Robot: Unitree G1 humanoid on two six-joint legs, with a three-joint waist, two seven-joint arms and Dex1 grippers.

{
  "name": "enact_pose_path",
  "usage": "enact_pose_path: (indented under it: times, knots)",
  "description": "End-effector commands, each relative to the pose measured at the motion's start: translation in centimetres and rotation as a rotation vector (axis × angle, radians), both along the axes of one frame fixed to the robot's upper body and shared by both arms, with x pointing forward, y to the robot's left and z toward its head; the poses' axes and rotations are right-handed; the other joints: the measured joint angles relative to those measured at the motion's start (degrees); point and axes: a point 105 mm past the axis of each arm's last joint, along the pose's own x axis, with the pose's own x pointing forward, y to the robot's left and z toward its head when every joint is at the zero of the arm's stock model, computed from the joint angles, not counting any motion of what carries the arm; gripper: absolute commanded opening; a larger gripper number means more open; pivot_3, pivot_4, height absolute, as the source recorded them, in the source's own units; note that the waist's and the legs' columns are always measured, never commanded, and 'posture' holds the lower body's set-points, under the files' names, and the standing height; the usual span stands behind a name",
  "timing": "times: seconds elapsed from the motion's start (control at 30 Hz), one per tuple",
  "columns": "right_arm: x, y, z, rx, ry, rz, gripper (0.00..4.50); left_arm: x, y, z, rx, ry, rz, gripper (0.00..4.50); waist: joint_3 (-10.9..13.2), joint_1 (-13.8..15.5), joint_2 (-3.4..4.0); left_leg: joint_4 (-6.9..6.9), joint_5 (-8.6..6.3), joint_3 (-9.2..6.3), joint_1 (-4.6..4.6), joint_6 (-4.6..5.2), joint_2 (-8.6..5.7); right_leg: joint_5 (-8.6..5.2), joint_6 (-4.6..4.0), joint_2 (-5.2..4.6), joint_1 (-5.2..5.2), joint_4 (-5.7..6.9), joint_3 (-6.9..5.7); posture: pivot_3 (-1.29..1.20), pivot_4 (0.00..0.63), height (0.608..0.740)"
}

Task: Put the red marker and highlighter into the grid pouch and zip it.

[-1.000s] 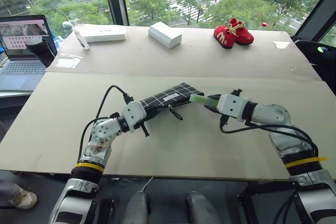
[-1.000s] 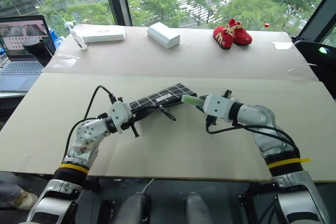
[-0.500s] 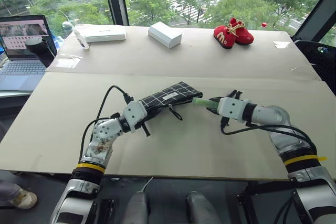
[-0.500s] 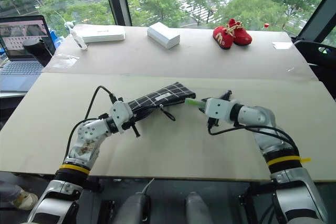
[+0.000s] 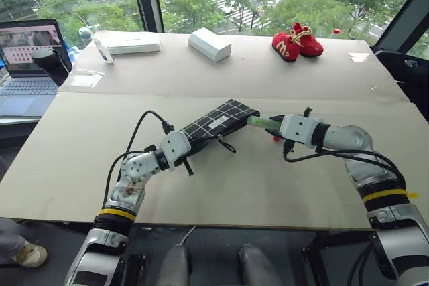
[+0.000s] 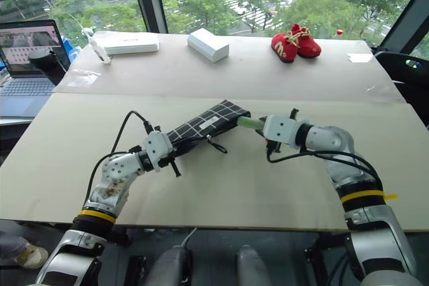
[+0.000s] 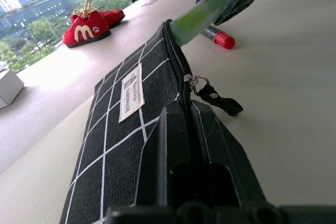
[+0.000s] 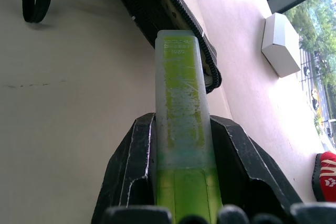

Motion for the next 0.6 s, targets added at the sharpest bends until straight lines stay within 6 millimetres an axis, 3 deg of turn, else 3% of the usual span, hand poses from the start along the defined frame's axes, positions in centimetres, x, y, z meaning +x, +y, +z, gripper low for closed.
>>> enact_pose_path:
  times: [0.03,0.23,0.6]
  knots:
    - [0.2,0.8,1.8,0.055,-0.033,0.028,1.08,-0.6,-0.3,0.3,0.028,-0.050,-0.033,0.00,0.0,-0.1,0.00,0.00,0.00,0.00,0.00,0.00,0.00,0.00,0.00,0.00,0.00,0.00,0.00,0.00,0.150,0.729]
    - [-0.1,2.5,0.8,0.043,-0.002,0.073,1.08,-0.8,-0.2,-0.1,0.035,-0.049,-0.037,0.00,0.0,0.0,0.00,0.00,0.00,0.00,0.00,0.00,0.00,0.00,0.00,0.00,0.00,0.01,0.00,0.00,0.150,0.729]
    - [-1.5,9.9,-1.9,-0.106,-0.064,0.293,1.08,-0.7,-0.1,0.1,0.017,-0.044,-0.044,0.00,0.0,-0.3,0.01,0.00,0.00,0.00,0.01,0.00,0.01,0.00,-0.01,0.00,-0.02,0.06,-0.01,0.00,0.150,0.729]
